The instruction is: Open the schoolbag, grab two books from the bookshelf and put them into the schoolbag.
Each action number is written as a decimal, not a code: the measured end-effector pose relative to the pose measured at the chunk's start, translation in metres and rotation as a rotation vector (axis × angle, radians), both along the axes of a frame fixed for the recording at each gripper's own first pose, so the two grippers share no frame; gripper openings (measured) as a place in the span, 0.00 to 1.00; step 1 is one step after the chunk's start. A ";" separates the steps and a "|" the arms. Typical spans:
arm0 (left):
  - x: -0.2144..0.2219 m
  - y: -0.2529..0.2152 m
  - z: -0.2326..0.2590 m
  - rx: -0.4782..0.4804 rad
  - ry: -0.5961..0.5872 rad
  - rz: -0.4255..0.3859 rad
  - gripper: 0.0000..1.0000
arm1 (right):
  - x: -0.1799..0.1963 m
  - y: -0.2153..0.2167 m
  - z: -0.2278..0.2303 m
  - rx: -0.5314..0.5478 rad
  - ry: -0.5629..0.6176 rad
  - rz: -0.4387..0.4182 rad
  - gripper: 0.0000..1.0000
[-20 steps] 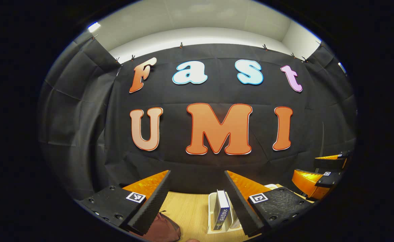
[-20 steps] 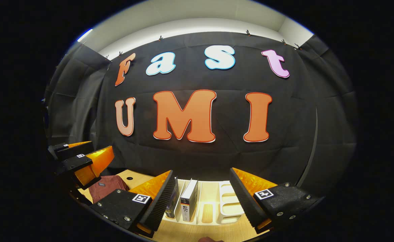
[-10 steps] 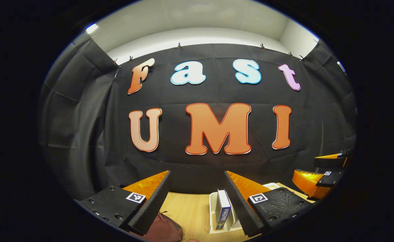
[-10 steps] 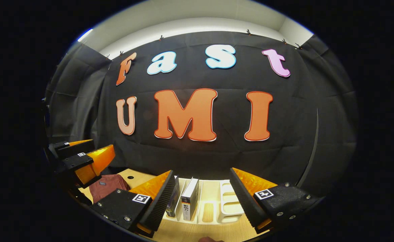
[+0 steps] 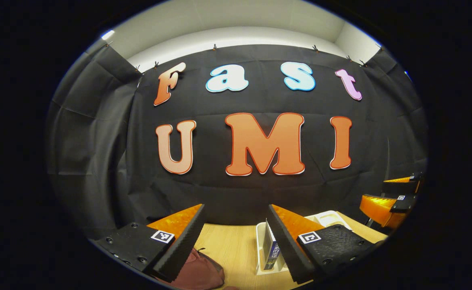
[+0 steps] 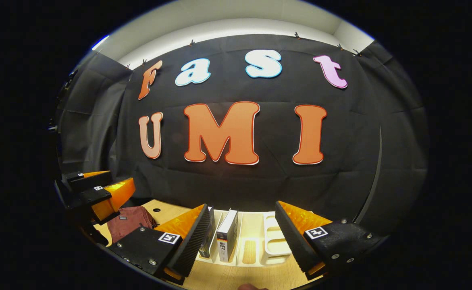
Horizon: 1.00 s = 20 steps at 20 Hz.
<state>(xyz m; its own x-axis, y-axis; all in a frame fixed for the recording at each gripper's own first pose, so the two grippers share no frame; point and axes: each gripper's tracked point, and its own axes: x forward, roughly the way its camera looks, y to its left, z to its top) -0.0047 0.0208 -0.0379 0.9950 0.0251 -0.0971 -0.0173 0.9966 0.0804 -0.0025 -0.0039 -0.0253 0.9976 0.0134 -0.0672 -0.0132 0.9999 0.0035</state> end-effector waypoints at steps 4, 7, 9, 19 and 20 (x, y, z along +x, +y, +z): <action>0.001 0.015 -0.038 0.096 0.081 0.000 0.96 | 0.001 -0.008 -0.009 -0.001 0.019 -0.007 0.96; -0.004 0.029 -0.089 0.187 0.191 -0.006 0.96 | 0.003 -0.014 -0.020 -0.001 0.045 -0.017 0.96; -0.012 0.043 -0.127 0.246 0.299 0.001 0.96 | 0.003 -0.020 -0.027 0.002 0.061 -0.026 0.97; -0.056 0.089 -0.286 0.634 0.632 -0.060 0.98 | 0.006 -0.047 -0.054 -0.016 0.124 -0.086 0.97; -0.063 0.090 -0.299 0.655 0.654 -0.071 0.98 | 0.006 -0.049 -0.058 -0.016 0.132 -0.089 0.96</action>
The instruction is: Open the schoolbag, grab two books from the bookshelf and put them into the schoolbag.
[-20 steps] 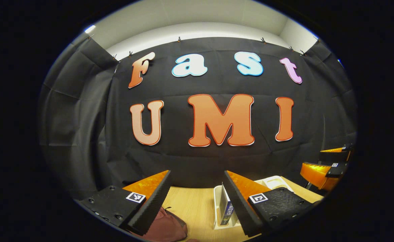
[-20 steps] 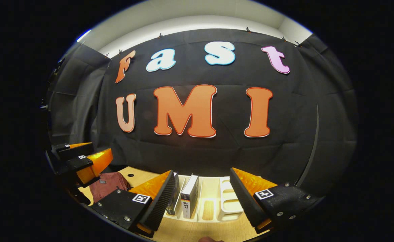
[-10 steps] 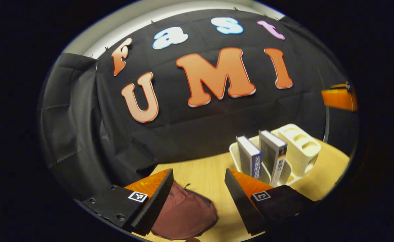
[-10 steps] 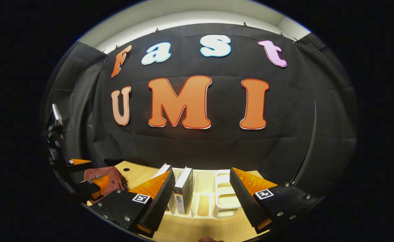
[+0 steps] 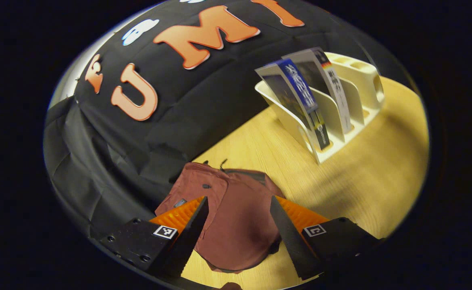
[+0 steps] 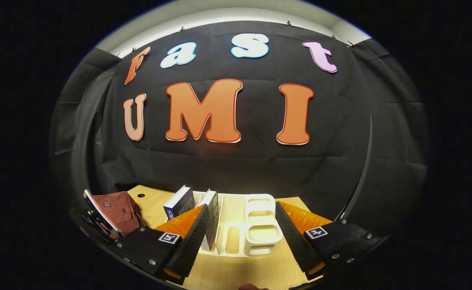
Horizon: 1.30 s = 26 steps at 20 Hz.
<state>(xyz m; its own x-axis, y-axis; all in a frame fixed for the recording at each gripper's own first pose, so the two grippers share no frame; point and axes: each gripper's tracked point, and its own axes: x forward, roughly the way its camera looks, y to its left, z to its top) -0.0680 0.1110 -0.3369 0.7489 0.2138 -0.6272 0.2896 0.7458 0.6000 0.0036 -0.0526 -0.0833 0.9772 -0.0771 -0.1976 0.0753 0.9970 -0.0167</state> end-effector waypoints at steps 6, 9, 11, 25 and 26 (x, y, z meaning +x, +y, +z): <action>-0.021 0.014 -0.048 0.100 0.109 -0.027 0.98 | -0.001 -0.005 -0.006 -0.017 0.011 -0.013 0.97; -0.029 0.016 -0.061 0.159 0.142 -0.064 0.98 | -0.001 -0.006 -0.008 -0.016 0.012 -0.016 0.97; -0.032 0.022 -0.064 0.214 0.145 -0.084 0.98 | -0.001 -0.007 -0.010 -0.013 0.015 -0.017 0.97; 0.009 0.055 -0.039 0.402 -0.007 0.001 0.96 | -0.004 -0.017 -0.011 -0.021 0.016 -0.018 0.97; 0.013 0.059 -0.039 0.415 -0.013 0.003 0.95 | -0.006 -0.018 -0.011 -0.033 0.018 -0.017 0.97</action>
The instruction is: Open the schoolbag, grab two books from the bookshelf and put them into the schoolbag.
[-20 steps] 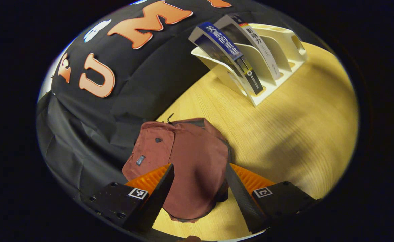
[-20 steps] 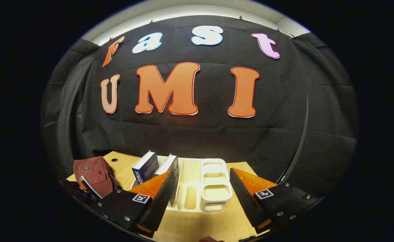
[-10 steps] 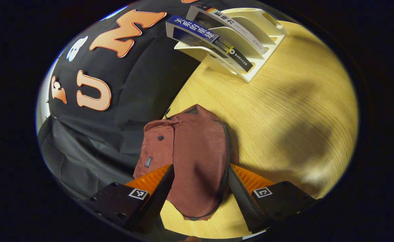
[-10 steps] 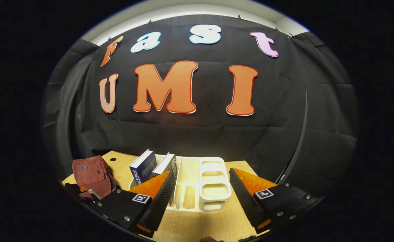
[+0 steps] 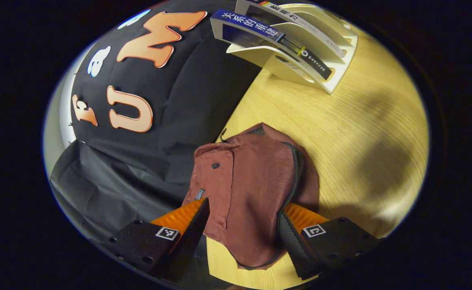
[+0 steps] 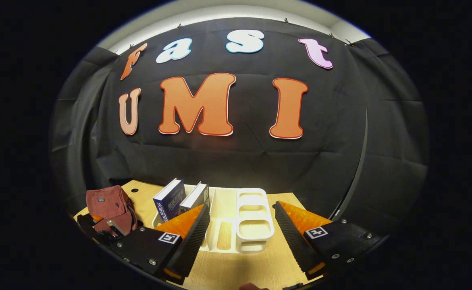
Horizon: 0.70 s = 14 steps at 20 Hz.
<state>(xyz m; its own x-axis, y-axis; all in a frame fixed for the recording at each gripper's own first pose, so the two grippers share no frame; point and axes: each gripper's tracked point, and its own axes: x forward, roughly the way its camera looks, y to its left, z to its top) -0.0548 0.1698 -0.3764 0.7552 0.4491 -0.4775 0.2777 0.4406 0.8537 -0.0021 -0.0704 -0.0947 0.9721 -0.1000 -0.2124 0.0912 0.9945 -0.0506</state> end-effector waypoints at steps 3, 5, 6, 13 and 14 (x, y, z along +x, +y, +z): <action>0.014 0.010 -0.010 -0.029 0.050 0.027 0.92 | -0.003 -0.002 -0.001 -0.013 0.010 0.006 0.97; 0.017 0.014 -0.007 -0.104 0.057 0.063 0.81 | -0.004 -0.005 0.001 -0.014 0.003 0.008 0.97; 0.020 0.014 -0.001 -0.133 0.063 0.076 0.62 | -0.004 -0.005 0.003 -0.020 -0.003 0.009 0.97; 0.034 0.017 0.046 -0.271 0.138 0.105 0.15 | 0.003 -0.006 0.006 -0.003 -0.012 0.049 0.97; 0.038 0.020 0.052 -0.287 0.146 0.103 0.12 | 0.005 -0.004 0.006 -0.001 -0.006 0.059 0.97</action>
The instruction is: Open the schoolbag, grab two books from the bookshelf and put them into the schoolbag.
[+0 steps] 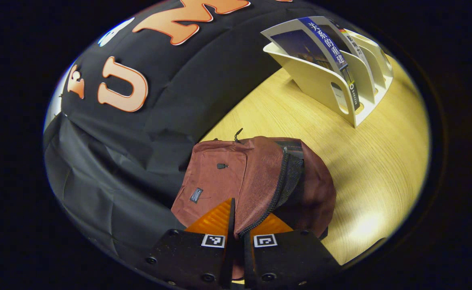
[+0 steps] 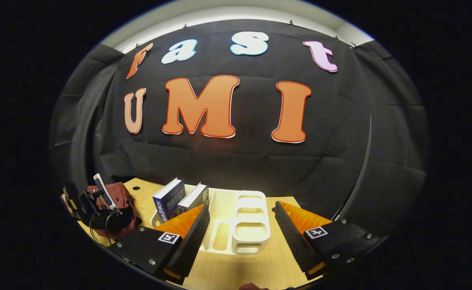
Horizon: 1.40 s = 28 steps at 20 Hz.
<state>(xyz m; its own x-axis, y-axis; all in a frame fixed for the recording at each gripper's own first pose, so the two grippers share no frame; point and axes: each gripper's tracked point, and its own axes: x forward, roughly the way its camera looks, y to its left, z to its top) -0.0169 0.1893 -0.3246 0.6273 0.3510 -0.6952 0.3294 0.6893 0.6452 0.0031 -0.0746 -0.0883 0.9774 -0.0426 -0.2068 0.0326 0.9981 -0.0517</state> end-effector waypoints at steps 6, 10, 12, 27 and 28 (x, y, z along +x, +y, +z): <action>0.015 0.010 0.040 -0.128 0.065 0.012 0.08 | 0.013 0.026 0.001 -0.009 0.061 0.076 0.97; 0.037 0.018 0.061 -0.235 0.129 -0.046 0.08 | 0.024 0.061 0.004 -0.016 0.118 0.067 0.97; 0.048 0.023 0.070 -0.303 0.169 -0.090 0.08 | 0.034 0.082 0.004 -0.029 0.147 0.040 0.96; 0.108 0.074 0.125 -0.576 0.420 -0.317 0.08 | 0.138 0.213 0.008 -0.057 0.511 -0.014 0.97; 0.111 0.076 0.128 -0.573 0.418 -0.327 0.08 | 0.143 0.221 0.001 -0.052 0.554 0.001 0.97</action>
